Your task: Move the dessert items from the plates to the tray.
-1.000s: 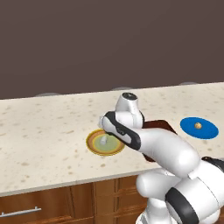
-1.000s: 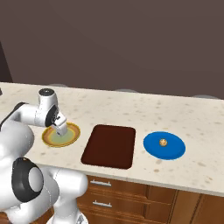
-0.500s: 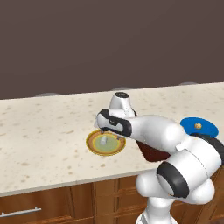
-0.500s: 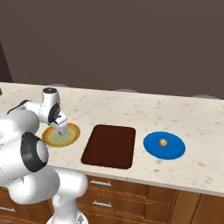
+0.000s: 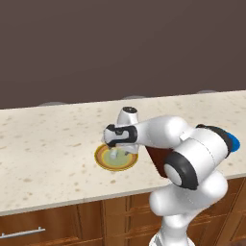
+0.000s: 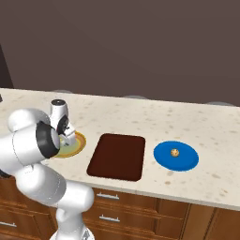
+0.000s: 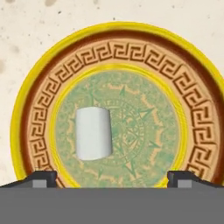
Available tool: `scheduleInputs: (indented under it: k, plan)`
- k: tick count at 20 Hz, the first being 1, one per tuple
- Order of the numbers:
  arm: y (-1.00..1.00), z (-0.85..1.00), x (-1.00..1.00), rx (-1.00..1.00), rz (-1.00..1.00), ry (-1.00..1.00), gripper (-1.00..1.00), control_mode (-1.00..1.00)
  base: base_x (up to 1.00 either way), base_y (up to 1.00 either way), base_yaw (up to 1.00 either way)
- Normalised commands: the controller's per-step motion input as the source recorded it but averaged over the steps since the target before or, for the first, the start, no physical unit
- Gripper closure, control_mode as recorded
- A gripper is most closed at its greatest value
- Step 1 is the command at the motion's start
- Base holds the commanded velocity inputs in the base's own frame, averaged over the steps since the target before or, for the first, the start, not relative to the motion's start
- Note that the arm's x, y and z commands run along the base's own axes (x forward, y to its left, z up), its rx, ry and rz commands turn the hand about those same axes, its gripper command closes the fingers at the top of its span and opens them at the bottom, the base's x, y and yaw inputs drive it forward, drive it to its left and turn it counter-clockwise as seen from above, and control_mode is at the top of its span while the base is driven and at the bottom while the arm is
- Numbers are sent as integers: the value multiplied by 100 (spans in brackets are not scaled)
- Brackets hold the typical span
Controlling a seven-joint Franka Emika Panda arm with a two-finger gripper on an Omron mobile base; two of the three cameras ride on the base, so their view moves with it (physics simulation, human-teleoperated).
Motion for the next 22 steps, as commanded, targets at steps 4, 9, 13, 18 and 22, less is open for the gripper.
scheduleInputs:
  k: [4, 9, 13, 18, 22]
  plan:
    - [19, -30, 35, 0, 0, 0, -100, -100, 0, 0, 0]
    - [11, -28, 33, 0, 0, 0, -100, -100, 0, 0, 0]
    - [0, -24, 25, 0, 0, 0, -100, -100, 0, 0, 0]
    - [1, -22, 21, 0, 0, 0, 100, -100, 0, 0, 0]
    - [1, -3, 6, 0, 0, 0, 100, -100, 0, 0, 0]
